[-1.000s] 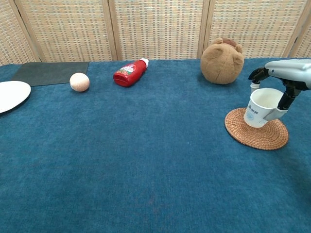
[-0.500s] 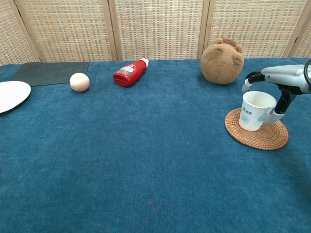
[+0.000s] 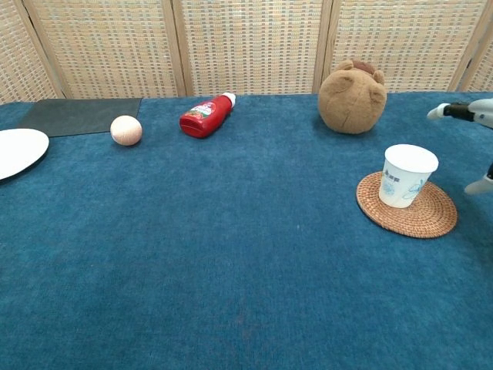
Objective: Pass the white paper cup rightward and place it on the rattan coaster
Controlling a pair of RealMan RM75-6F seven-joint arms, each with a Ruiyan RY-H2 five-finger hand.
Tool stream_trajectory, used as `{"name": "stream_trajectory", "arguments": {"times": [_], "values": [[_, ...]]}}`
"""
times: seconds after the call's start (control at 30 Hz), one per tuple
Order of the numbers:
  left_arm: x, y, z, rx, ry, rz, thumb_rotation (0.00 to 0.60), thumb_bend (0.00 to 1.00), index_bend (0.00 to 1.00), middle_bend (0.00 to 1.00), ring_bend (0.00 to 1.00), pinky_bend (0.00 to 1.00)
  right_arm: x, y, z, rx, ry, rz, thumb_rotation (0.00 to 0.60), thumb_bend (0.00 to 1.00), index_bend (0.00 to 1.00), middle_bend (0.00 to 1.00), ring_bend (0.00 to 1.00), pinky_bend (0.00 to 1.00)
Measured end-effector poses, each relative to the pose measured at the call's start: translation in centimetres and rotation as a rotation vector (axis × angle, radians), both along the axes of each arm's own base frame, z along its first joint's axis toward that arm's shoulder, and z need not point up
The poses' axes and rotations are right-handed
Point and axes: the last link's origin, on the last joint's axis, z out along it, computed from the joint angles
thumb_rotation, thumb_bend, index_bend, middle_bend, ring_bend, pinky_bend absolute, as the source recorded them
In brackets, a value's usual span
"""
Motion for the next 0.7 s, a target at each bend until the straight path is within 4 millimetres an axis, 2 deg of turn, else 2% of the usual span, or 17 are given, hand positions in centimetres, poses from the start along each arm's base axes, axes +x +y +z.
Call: {"name": "stream_trajectory", "arguments": {"times": [0.37, 0.6, 0.7], "values": [[1.2, -0.1, -0.3, 0.012, 0.032, -0.010, 0.600, 0.12, 0.00, 0.00, 0.00, 0.00, -4.9, 6.2, 4.7, -0.194, -0.028, -0.005, 0.600, 0.02, 0.00, 0.00, 0.00, 0.00], [2.0, -0.2, -0.8, 0.019, 0.071, 0.002, 0.600, 0.12, 0.00, 0.00, 0.00, 0.00, -6.7, 10.8, 6.6, -0.276, -0.039, 0.012, 0.600, 0.02, 0.00, 0.00, 0.00, 0.00], [2.0, -0.5, -1.0, 0.015, 0.084, 0.005, 0.600, 0.12, 0.00, 0.00, 0.00, 0.00, -7.2, 11.8, 6.9, -0.284, -0.062, 0.008, 0.600, 0.02, 0.00, 0.00, 0.00, 0.00]]}}
